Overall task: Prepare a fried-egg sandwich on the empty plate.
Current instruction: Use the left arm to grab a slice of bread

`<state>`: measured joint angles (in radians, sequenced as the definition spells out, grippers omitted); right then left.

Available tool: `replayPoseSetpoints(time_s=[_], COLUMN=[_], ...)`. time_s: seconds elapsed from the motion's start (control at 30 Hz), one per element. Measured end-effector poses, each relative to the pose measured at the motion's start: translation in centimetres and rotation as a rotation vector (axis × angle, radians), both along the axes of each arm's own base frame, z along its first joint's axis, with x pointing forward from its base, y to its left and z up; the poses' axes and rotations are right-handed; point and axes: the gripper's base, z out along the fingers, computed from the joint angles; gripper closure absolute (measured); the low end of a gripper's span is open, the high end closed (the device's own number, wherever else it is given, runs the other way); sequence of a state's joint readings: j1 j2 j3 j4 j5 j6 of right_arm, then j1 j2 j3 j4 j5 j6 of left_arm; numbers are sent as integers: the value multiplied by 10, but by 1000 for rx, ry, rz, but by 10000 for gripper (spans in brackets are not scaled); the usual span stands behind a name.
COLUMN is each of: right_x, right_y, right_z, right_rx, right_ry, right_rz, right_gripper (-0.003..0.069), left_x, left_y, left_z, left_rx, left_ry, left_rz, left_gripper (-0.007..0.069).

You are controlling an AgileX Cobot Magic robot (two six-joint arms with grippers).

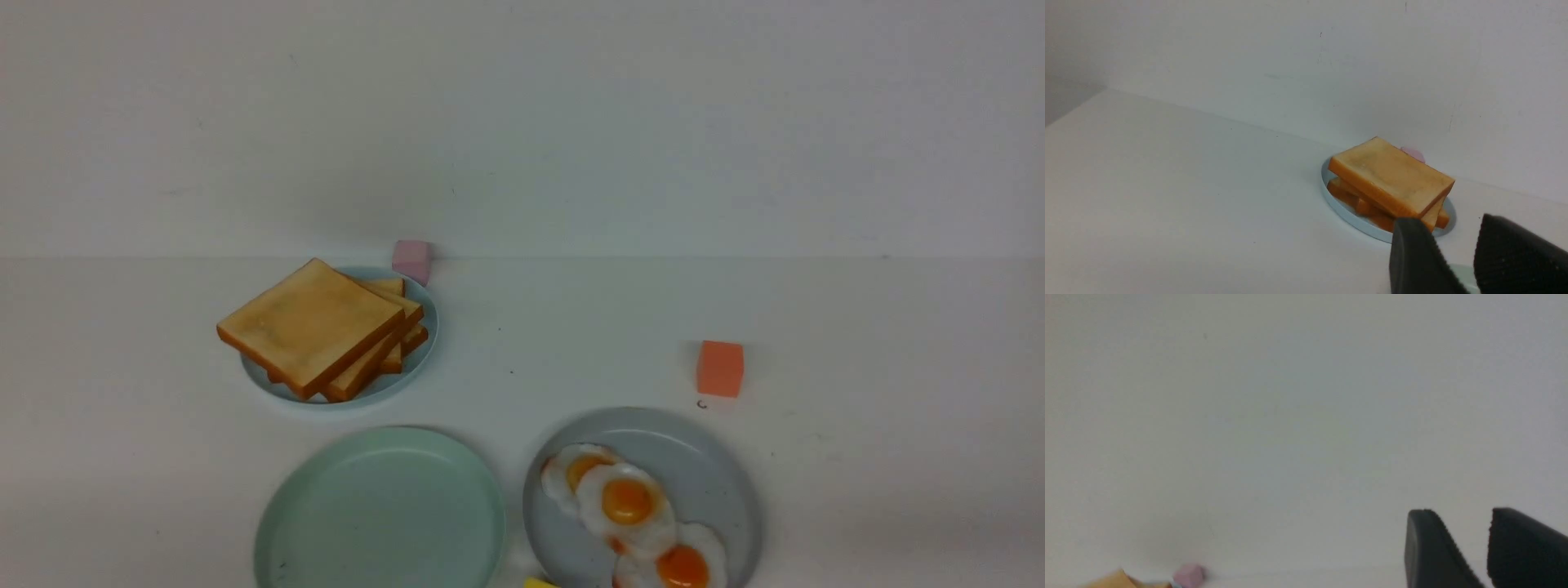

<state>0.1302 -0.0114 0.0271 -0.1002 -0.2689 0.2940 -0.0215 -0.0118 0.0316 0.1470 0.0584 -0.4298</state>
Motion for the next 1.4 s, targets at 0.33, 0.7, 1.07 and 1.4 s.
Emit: replayPoseSetpoints(time_s=[0.33, 0.7, 1.07, 1.4], right_x=[-6, 28, 148, 179], right_y=[1, -7, -6, 50], right_z=[37, 198, 133, 65], right_rx=[274, 115, 63, -40], right_ry=[-61, 119, 837, 1298], right_rz=[126, -79, -296, 65], right_gripper=[418, 418, 418, 418], left_x=[-9, -3, 102, 176], left_y=[-5, 1, 1, -17], left_z=[40, 197, 159, 81], left_rx=[-232, -365, -394, -598], left_ry=[-406, -220, 456, 951], left_rz=[-105, -29, 124, 133], left_gripper=[386, 386, 386, 386])
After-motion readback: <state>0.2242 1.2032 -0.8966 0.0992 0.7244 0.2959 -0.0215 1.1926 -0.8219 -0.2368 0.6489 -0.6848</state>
